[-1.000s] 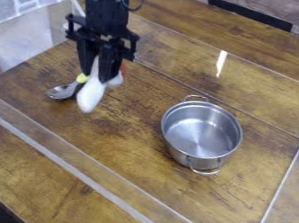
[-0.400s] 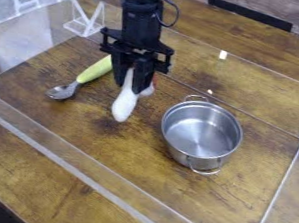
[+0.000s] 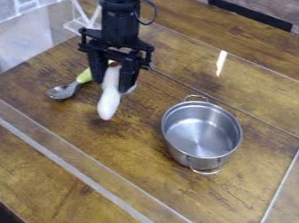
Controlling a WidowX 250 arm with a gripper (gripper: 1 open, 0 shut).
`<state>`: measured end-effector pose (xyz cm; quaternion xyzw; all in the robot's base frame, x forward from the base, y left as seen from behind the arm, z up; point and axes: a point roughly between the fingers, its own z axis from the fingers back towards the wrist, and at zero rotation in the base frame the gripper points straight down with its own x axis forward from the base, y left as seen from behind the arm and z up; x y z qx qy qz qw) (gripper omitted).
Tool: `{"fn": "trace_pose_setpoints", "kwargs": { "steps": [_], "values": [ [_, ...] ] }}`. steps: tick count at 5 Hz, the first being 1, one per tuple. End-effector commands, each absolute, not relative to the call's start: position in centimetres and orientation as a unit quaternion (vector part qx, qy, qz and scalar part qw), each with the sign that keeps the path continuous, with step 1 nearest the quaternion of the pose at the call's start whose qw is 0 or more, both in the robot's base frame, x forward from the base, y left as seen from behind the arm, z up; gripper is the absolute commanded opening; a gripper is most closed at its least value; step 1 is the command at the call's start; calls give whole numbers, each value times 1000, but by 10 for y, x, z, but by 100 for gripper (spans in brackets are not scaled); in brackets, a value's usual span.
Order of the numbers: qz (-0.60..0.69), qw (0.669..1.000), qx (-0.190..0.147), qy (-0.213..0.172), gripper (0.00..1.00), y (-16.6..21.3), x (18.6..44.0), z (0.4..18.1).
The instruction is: Remove the mushroom from the silver pot and put it on the table
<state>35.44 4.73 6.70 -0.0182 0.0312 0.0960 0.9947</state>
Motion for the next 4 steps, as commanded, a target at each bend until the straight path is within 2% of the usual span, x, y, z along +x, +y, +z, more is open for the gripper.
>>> {"fn": "trace_pose_setpoints", "kwargs": {
  "steps": [1, 2, 3, 4],
  "values": [
    [118, 993, -9, 16, 100, 41, 355, 78],
    [72, 997, 0, 15, 100, 45, 365, 78],
    [27, 1000, 12, 10, 100, 50, 374, 86],
    [49, 998, 27, 5, 100, 56, 367, 97]
  ]
}}
